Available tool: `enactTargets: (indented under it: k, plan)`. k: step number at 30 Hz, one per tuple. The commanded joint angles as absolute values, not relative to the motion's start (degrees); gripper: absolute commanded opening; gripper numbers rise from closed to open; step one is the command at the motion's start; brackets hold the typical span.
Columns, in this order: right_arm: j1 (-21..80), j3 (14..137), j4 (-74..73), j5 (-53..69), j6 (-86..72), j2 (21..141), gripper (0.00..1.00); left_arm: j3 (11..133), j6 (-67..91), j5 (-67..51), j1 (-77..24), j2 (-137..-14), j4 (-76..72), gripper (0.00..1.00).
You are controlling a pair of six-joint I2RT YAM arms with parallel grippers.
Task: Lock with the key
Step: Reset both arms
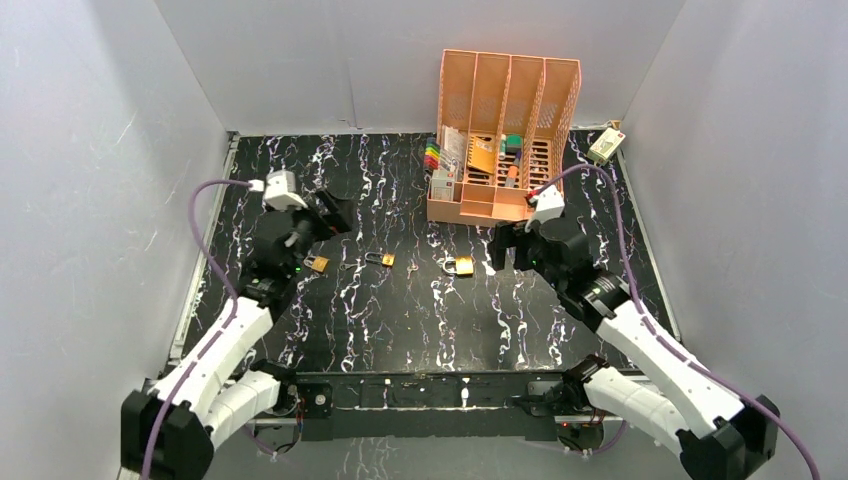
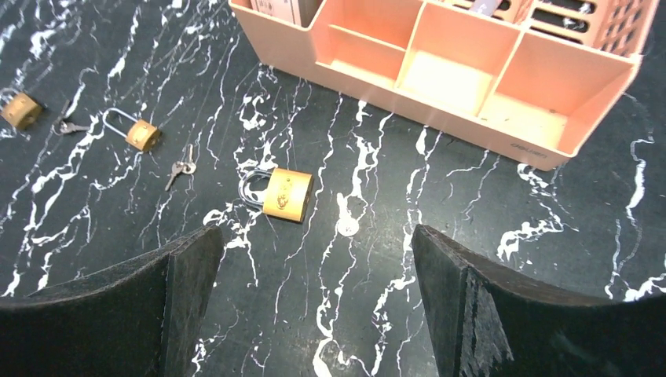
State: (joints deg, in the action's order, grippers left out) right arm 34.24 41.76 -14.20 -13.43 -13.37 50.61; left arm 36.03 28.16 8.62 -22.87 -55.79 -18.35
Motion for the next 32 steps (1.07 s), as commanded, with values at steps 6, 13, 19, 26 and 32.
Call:
enactTargets:
  k: [6,13,19,26,32]
  plan:
    - [34.1,41.8,-16.4,-22.8,-14.9,32.6,0.98,36.7,24.9,-10.1,-3.4,-45.4,-6.3,0.98]
    - [34.1,43.2,-20.4,-25.6,-13.7,30.8,0.99,34.9,25.8,-15.3,-1.5,-43.0,-7.8,0.98]
    - [34.1,43.3,-21.1,-26.0,-12.5,30.9,0.99,33.8,26.3,-16.0,-0.9,-41.4,-8.0,0.98]
    - [34.1,42.1,-20.2,-25.5,-11.8,30.4,0.98,34.1,26.0,-16.7,-0.6,-40.3,-7.0,0.98]
    - [34.1,40.6,-17.9,-23.2,-12.0,29.3,0.98,34.1,26.4,-17.7,-0.6,-39.4,-6.9,0.98]
